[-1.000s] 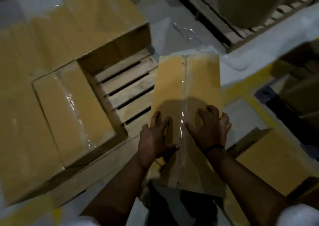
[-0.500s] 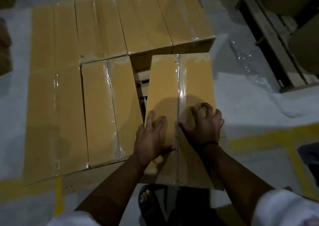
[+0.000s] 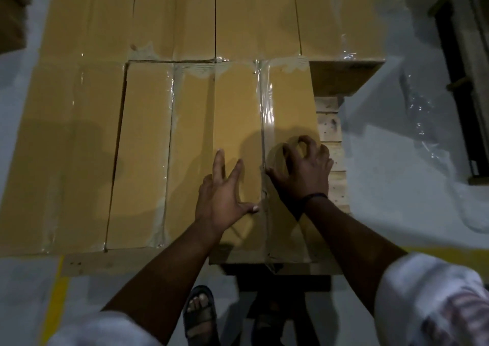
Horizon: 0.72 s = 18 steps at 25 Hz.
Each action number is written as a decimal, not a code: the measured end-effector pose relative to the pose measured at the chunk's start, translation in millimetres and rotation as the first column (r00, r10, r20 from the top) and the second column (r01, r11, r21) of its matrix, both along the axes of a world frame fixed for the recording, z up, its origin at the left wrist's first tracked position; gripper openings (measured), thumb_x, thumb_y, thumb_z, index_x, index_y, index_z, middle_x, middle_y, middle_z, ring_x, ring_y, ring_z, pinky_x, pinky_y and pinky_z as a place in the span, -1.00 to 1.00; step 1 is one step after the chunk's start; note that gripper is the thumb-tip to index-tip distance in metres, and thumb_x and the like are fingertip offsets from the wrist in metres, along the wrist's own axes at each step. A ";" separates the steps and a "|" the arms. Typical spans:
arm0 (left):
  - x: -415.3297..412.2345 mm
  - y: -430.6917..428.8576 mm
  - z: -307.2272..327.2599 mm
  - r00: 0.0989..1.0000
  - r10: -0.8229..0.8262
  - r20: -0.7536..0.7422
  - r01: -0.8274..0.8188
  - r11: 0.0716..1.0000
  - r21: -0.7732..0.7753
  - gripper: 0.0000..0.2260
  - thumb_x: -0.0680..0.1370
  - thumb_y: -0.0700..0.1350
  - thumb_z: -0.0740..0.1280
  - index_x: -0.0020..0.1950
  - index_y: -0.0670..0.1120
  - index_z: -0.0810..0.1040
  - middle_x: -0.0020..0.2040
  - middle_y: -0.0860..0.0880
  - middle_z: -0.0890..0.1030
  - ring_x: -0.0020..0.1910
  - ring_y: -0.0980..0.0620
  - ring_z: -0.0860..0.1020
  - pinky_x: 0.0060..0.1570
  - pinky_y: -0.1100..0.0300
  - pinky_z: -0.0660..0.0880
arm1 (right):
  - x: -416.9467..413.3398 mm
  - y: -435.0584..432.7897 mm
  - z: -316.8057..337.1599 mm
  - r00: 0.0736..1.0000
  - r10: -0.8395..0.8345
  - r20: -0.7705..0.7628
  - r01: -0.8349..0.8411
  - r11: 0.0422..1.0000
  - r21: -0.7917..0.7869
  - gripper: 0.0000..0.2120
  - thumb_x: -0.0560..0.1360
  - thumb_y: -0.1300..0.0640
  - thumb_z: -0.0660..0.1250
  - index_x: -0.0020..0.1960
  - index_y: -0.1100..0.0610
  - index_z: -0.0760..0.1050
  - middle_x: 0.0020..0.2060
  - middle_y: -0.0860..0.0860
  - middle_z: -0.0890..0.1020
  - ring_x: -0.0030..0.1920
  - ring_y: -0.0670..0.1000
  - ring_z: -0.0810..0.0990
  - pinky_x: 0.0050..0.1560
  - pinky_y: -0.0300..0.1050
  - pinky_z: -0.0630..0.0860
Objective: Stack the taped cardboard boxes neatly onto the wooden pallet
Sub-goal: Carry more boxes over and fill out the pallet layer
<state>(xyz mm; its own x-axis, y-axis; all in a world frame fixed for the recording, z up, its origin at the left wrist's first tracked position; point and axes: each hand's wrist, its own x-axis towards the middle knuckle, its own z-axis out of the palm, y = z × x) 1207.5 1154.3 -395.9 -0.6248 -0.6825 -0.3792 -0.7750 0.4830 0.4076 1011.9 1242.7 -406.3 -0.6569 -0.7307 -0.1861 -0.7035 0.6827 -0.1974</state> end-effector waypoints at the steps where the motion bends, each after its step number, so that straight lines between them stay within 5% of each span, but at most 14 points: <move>1: -4.6 -2.5 -4.1 1.000 0.005 0.011 -0.005 1.000 0.000 0.08 0.32 0.34 0.55 0.66 0.21 -0.02 0.63 0.06 -0.37 0.56 -0.28 0.19 0.46 -0.11 0.32 | -5.3 -3.9 -6.7 1.000 0.002 0.030 -0.003 1.000 0.013 -0.30 0.36 -0.47 0.30 0.39 -0.20 0.32 0.49 0.02 0.14 0.44 0.33 0.20 0.36 0.33 0.31; 9: -14.3 -2.5 -20.4 0.990 -0.016 0.138 -0.002 0.991 0.131 0.04 0.40 0.24 0.55 0.67 0.18 -0.06 0.65 -0.08 -0.32 0.59 -0.27 -0.03 0.47 -0.16 0.26 | -33.6 -6.2 -37.6 0.963 0.040 0.267 -0.077 0.989 0.130 -0.22 0.35 -0.31 0.48 0.47 -0.18 0.25 0.53 0.01 0.06 0.40 0.30 0.24 0.33 0.29 0.41; 18: 17.9 57.1 -24.9 0.948 -0.113 0.297 0.096 0.993 0.072 0.14 0.34 0.27 0.57 0.67 0.16 -0.13 0.62 -0.06 -0.42 0.60 -0.31 -0.23 0.55 -0.22 0.08 | 1.4 69.2 -24.8 0.927 0.236 0.291 -0.311 0.918 0.246 -0.15 0.38 -0.29 0.45 0.53 -0.13 0.11 0.59 0.03 -0.11 0.54 0.38 -0.13 0.36 0.39 0.36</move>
